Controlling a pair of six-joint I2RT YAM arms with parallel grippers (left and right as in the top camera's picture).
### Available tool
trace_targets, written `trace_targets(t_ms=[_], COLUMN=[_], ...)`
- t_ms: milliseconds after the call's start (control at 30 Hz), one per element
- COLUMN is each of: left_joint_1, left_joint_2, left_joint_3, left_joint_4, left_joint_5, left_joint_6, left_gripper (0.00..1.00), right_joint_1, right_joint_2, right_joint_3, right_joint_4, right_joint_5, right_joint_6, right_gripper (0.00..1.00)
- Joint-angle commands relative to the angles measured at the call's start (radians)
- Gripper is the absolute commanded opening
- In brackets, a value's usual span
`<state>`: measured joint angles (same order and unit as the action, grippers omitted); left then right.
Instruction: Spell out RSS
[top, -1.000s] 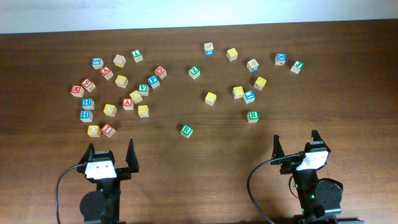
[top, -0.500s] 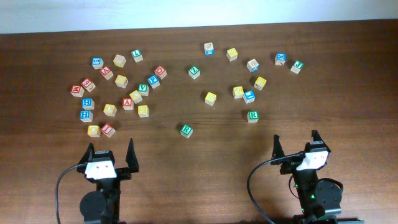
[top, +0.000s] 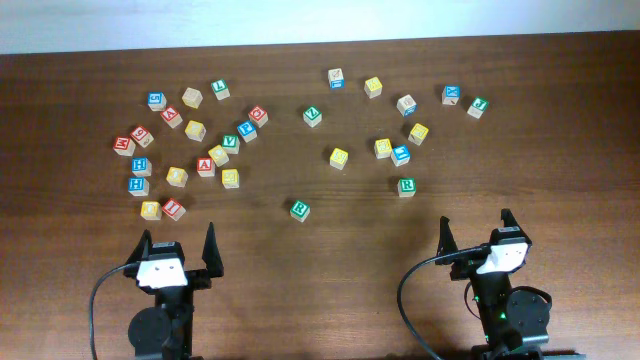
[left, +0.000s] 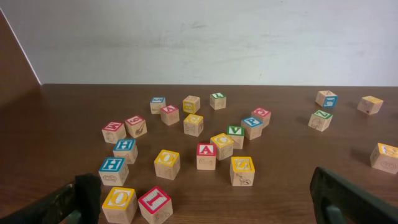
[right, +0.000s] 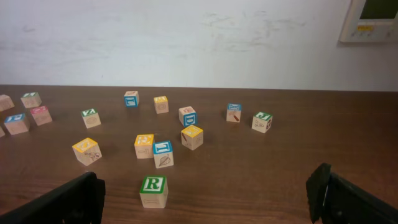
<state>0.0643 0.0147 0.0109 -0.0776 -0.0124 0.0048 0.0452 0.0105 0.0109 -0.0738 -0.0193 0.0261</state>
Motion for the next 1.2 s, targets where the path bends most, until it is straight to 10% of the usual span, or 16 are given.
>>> trace_targets(t_ms=[0, 500, 700, 967, 1167], left_joint_1=[0.004, 0.004, 0.004, 0.004, 0.004], left_joint_2=[-0.003, -0.003, -0.003, -0.003, 0.027], left_joint_3=[-0.002, -0.002, -0.002, 0.0, 0.196], left_joint_4=[-0.006, -0.005, 0.038, 0.561, 0.553], left_joint_5=[-0.003, 0.023, 0.56, 0.589, 0.512], left_joint_6=[0.011, 0.011, 0.011, -0.108, -0.15], left_gripper=[0.99, 0.99, 0.99, 0.99, 0.99], right_joint_1=[-0.007, -0.007, -0.007, -0.007, -0.007], right_joint_2=[0.002, 0.002, 0.002, 0.002, 0.002], right_joint_3=[-0.005, -0.005, -0.005, -0.005, -0.005], right_joint_4=[-0.006, -0.006, -0.005, -0.005, -0.006], right_joint_5=[0.012, 0.012, 0.012, 0.012, 0.012], right_joint_6=[0.008, 0.008, 0.008, 0.008, 0.008], right_gripper=[0.98, 0.99, 0.99, 0.98, 0.98])
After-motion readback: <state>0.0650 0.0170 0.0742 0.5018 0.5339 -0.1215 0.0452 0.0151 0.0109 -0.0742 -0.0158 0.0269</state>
